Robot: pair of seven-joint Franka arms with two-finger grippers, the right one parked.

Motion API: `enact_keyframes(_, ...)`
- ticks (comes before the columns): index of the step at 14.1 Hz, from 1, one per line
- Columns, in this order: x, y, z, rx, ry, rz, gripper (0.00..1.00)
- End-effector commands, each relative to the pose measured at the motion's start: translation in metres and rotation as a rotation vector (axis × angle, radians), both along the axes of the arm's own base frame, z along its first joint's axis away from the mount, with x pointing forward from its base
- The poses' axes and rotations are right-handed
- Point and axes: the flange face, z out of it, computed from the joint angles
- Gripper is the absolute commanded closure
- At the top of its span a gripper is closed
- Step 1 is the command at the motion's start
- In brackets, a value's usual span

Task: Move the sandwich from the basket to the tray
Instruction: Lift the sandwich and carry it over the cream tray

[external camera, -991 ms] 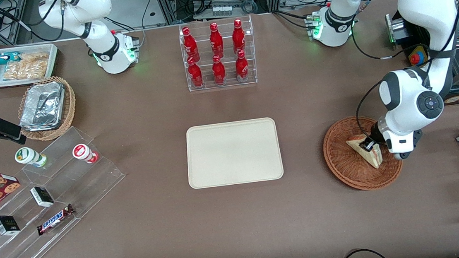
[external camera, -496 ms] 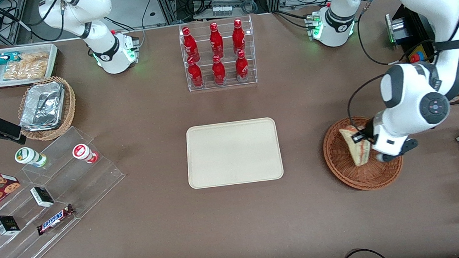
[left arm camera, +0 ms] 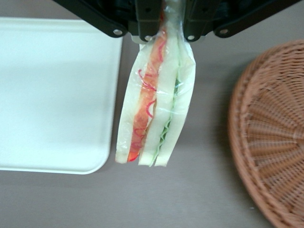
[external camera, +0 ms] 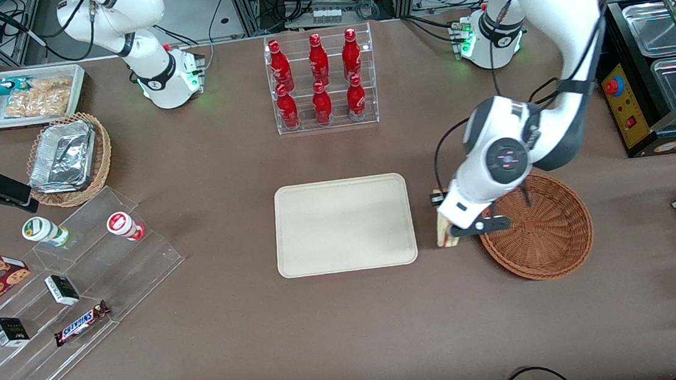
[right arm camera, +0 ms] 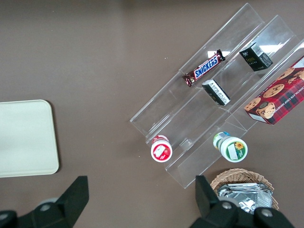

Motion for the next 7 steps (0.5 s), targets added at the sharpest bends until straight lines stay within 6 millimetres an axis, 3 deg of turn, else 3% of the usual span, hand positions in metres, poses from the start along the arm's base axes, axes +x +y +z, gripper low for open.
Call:
enact_keyframes(1, 0.014, -0.056, -0.004, 0.044, 0.008, 0.035, 0.91)
enact_keyframes(4, 0.003, -0.11, -0.012, 0.032, -0.012, 0.077, 0.91)
enact_keyframes(7, -0.004, -0.16, -0.032, 0.02, -0.02, 0.095, 0.91)
